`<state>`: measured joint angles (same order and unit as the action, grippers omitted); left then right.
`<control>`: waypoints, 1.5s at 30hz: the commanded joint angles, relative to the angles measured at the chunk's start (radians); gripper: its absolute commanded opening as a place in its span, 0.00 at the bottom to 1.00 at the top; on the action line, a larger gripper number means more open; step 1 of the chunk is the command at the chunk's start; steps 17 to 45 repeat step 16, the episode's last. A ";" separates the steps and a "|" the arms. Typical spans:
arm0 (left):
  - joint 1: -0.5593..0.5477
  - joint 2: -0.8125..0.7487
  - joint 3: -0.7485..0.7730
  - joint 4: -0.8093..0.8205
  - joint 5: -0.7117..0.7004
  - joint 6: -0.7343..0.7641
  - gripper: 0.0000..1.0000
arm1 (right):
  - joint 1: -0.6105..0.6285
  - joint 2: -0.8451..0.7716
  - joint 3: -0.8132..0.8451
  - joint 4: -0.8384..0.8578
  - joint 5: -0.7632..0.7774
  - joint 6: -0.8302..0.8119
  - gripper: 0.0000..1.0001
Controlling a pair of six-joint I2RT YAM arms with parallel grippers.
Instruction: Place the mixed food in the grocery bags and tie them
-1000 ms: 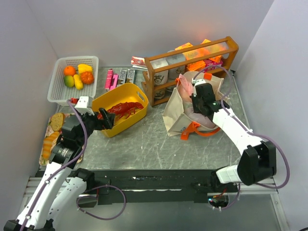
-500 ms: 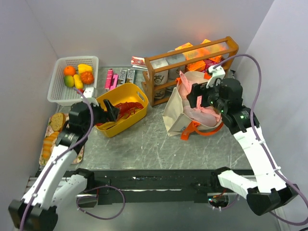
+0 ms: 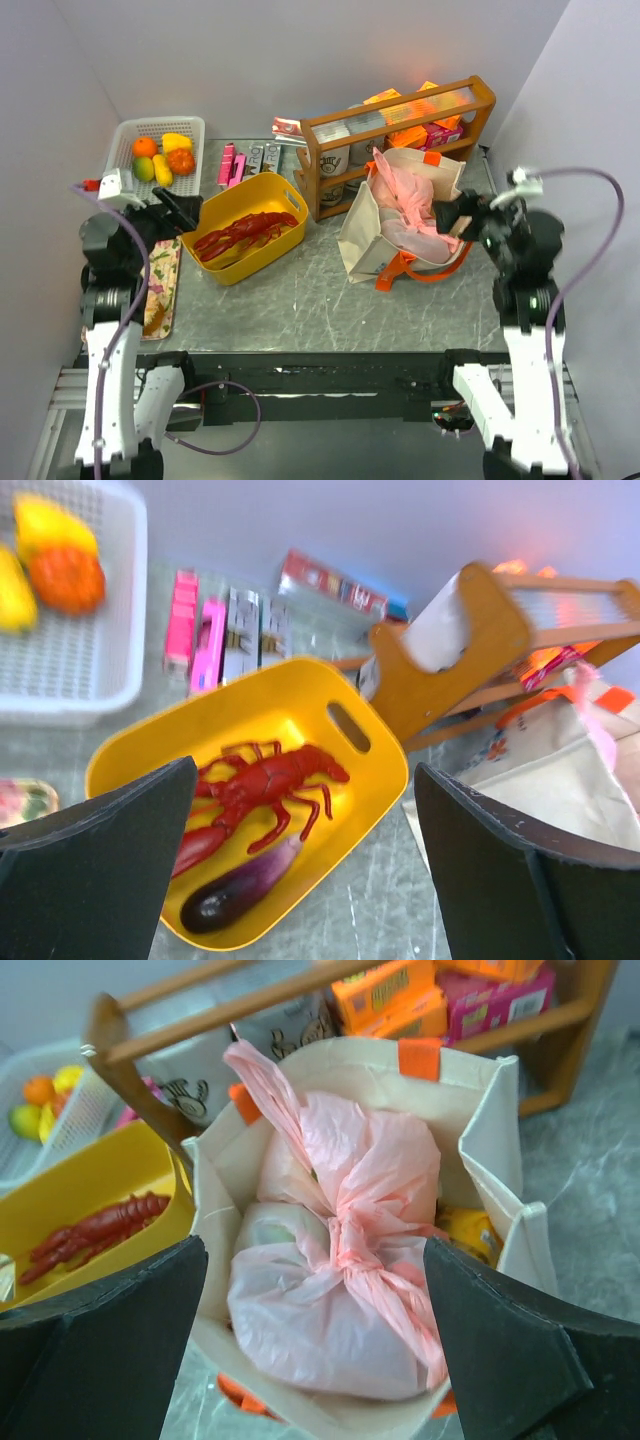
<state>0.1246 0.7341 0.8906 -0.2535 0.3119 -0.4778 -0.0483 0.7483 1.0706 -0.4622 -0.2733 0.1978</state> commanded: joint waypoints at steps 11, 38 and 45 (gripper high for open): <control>0.003 -0.197 0.001 -0.049 -0.036 0.068 0.96 | 0.002 -0.173 -0.164 0.191 0.069 -0.027 0.97; 0.003 -0.191 0.007 -0.059 -0.031 0.076 0.96 | 0.002 -0.173 -0.173 0.197 0.063 -0.026 0.97; 0.003 -0.191 0.007 -0.059 -0.031 0.076 0.96 | 0.002 -0.173 -0.173 0.197 0.063 -0.026 0.97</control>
